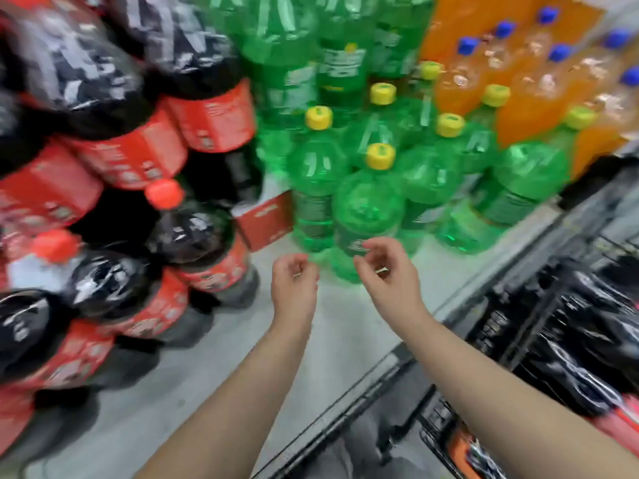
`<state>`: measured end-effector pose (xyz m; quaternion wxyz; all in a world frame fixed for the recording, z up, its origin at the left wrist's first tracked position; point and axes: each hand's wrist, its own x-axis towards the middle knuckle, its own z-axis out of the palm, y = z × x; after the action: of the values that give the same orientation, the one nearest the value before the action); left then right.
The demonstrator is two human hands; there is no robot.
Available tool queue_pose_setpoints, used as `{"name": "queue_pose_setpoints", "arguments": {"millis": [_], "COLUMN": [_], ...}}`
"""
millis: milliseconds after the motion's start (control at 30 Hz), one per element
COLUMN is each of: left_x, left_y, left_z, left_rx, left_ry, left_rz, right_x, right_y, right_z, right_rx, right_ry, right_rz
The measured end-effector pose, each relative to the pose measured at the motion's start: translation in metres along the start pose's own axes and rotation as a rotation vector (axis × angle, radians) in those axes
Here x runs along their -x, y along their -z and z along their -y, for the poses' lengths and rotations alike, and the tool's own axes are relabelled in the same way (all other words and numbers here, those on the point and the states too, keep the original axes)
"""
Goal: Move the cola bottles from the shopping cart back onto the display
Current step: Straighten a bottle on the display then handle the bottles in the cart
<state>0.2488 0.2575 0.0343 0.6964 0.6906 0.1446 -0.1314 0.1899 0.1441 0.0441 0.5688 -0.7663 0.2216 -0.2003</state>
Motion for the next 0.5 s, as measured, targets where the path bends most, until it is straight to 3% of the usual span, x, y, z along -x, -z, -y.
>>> {"name": "queue_pose_setpoints", "arguments": {"millis": [100,233,367,500], "left_x": [0.029,0.07,0.106,0.146], "left_y": [-0.052,-0.113,-0.165,-0.213], "left_z": [-0.002,0.015,0.04,0.049], "left_rx": [-0.096,-0.244,-0.433,-0.607], "left_ry": [-0.163,-0.16,-0.183,-0.334], "left_rz": [0.262,0.614,0.802,1.02], "right_x": [0.017,0.043,0.074,0.098], "right_y": [0.055,0.126,0.19,0.248], "right_z": [-0.016,-0.05,-0.088,-0.117], "right_rx": [-0.006,0.013,-0.007,-0.11], "right_ry": [-0.05,-0.165,-0.342,-0.547], "right_rz": [-0.296,-0.597,-0.832,-1.007]}}
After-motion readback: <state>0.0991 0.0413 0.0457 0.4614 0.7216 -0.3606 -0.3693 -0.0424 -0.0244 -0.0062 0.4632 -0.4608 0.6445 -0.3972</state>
